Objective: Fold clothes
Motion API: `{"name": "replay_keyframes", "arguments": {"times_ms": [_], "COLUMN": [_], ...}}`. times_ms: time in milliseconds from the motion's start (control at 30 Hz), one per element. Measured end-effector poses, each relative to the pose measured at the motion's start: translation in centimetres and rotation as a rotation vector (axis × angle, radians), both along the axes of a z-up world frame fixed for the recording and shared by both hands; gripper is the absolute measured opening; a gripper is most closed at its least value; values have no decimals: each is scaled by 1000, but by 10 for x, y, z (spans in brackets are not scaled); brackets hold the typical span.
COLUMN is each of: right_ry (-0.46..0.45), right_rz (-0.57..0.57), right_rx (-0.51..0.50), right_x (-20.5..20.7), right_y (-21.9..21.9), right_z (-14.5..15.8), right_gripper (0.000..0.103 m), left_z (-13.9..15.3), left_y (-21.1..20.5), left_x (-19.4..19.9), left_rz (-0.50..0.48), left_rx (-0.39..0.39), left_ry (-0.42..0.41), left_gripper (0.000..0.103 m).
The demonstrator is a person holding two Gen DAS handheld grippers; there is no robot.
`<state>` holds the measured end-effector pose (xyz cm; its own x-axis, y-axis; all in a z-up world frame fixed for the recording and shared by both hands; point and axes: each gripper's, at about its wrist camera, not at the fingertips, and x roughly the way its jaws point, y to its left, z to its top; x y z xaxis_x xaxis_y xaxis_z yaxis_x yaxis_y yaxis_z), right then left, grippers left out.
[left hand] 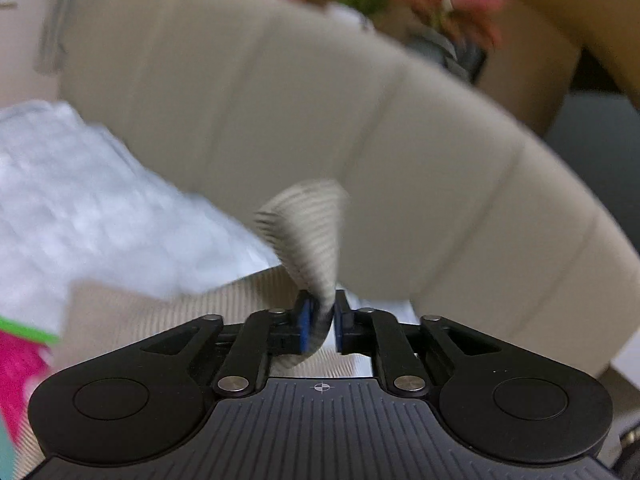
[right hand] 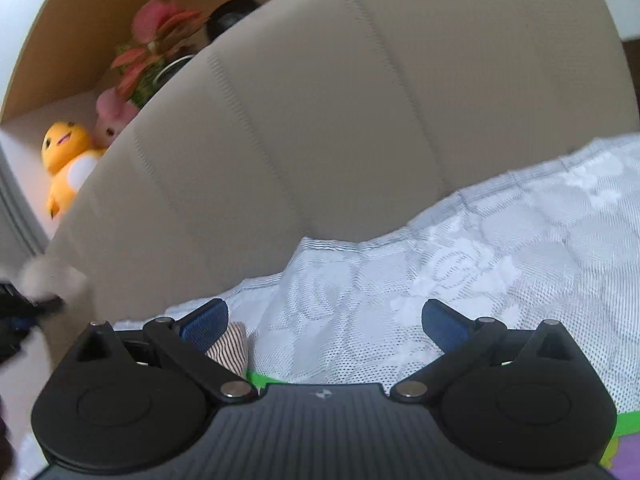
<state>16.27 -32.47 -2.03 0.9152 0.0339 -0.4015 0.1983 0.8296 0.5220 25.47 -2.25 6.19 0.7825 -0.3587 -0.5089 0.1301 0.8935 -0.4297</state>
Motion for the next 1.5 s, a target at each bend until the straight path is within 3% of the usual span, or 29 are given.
{"name": "replay_keyframes", "arguments": {"times_ms": [167,367,400,600,667,733,867,967,1000,1033,1100,1167,1267,1367,1500], "right_ry": [23,46,48,16,24,40,68,122,153,178,201,138,159,235,213], "right_rz": [-1,71,98,270,313,365,392,392,396,402,411,410,402,400,396], "right_rx": [14,-70,-87,-149,-200,-257,-421,-404,-392,-371,-322,-314,-347,-393,-424], "right_x": [5,8,8,8,13,22,64,100,111,119,123,107,92,93,91], "right_y": [-3,15,20,62,80,100,142,157,160,161,159,152,141,135,134], "right_z": [-6,-3,-3,5,12,18,19,7,1,-4,-5,11,9,-20,-24], "right_gripper": [103,103,103,101,87,65,64,62,47,25,4,4,4,5,6], "left_z": [-27,-36,-38,-66,-77,-84,-87,-79,-75,-71,-62,-56,-56,-73,-93], "left_y": [-14,22,31,90,107,121,137,137,136,134,128,117,99,90,93], "left_x": [-13,-19,-23,-48,-50,-48,-35,-29,-29,-30,-31,-26,-13,-15,-16], "left_rz": [-77,-39,-22,112,125,139,80,45,32,13,-15,-41,-79,-99,-95], "left_rx": [15,41,57,226,263,264,179,160,161,164,165,149,138,187,287], "left_ry": [78,113,120,155,166,167,165,109,89,73,46,42,55,71,73], "left_gripper": [43,67,73,91,94,94,94,94,94,94,95,96,98,98,99]}}
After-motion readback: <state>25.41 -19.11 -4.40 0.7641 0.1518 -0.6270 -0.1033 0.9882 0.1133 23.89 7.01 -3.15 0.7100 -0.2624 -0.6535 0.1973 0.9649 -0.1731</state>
